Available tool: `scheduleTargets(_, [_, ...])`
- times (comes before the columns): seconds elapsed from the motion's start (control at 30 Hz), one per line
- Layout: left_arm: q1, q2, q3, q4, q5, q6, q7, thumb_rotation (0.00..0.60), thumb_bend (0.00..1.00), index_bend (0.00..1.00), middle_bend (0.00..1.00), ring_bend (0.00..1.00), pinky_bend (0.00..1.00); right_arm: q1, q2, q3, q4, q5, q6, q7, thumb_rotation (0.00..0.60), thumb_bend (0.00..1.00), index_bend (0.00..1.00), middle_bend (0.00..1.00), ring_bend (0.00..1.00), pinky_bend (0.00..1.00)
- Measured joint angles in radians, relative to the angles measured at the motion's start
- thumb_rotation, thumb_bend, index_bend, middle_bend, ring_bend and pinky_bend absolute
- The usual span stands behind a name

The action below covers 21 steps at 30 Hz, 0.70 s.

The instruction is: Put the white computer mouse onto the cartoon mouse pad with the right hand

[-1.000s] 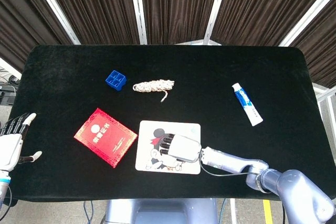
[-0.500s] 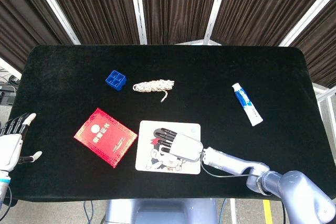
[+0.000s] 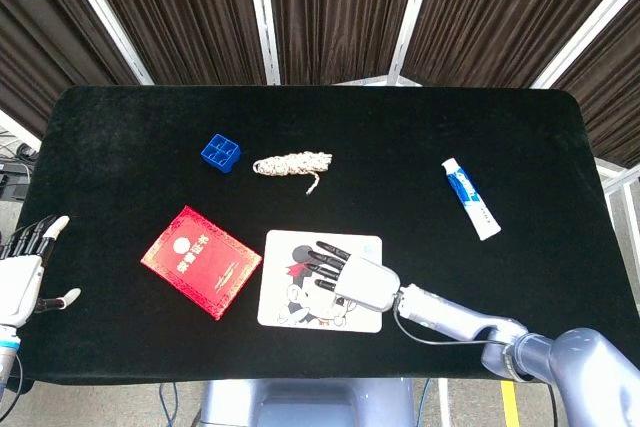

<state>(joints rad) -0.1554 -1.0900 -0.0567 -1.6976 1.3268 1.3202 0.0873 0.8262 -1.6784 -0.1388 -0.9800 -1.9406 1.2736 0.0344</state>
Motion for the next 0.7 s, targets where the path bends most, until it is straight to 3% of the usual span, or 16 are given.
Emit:
scheduleTargets(0.27, [0.002, 0.000, 0.002, 0.003, 0.014, 0.008, -0.011, 0.600, 0.18, 0.00, 0.00, 0.00, 0.00, -0.070, 0.085, 0.030, -0.081, 0.111, -0.007, -0.089, 0.600, 0.15, 0.24, 0.02, 0.00, 0.00])
scheduleTargets(0.53, [0.004, -0.003, 0.007, 0.015, 0.041, 0.023, -0.017, 0.600, 0.18, 0.00, 0.00, 0.00, 0.00, -0.216, 0.196, 0.090, -0.254, 0.380, -0.021, -0.181, 0.600, 0.15, 0.10, 0.00, 0.00, 0.00])
scheduleTargets(0.7, [0.006, -0.008, 0.009, 0.023, 0.056, 0.036, -0.011, 0.600, 0.18, 0.00, 0.00, 0.00, 0.00, -0.311, 0.310, 0.122, -0.449, 0.563, -0.022, -0.231, 0.600, 0.15, 0.01, 0.00, 0.00, 0.00])
